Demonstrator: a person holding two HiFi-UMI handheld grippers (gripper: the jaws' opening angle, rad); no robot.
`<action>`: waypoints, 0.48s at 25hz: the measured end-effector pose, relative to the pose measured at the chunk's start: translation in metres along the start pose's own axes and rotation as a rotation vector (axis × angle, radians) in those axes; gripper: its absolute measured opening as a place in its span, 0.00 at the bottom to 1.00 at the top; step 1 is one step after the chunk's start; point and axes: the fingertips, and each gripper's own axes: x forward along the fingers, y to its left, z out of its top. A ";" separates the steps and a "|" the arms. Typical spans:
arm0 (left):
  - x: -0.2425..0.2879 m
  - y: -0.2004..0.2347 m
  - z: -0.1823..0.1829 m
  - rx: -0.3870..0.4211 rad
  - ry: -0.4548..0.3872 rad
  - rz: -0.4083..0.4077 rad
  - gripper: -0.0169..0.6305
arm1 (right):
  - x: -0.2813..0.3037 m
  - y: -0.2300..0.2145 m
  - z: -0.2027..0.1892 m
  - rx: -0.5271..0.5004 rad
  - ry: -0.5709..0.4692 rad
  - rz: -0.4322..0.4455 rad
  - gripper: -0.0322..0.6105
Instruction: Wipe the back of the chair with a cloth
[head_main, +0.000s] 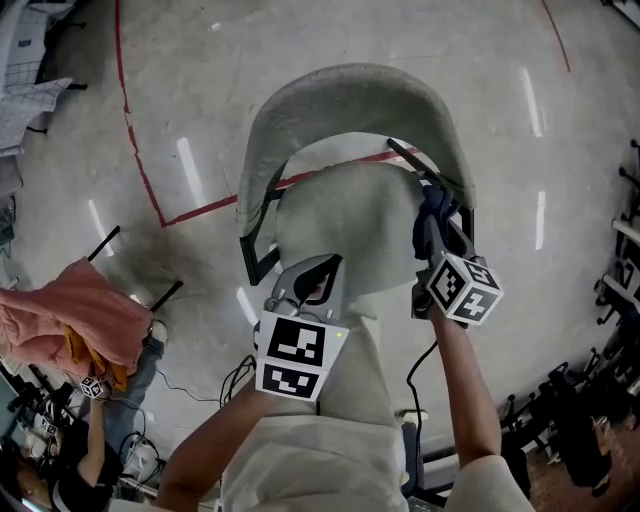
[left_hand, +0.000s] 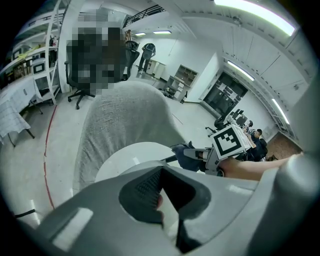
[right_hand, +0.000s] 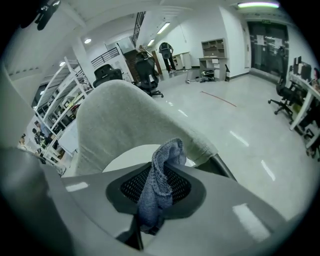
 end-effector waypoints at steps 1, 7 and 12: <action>0.003 -0.002 0.001 0.000 0.003 -0.001 0.03 | 0.003 -0.006 -0.001 0.013 0.006 -0.011 0.17; 0.023 -0.019 0.011 -0.003 0.023 -0.006 0.03 | 0.024 -0.030 -0.016 0.078 0.095 -0.037 0.17; 0.035 -0.021 0.021 -0.021 0.027 0.006 0.03 | 0.042 -0.052 -0.028 0.154 0.173 -0.061 0.17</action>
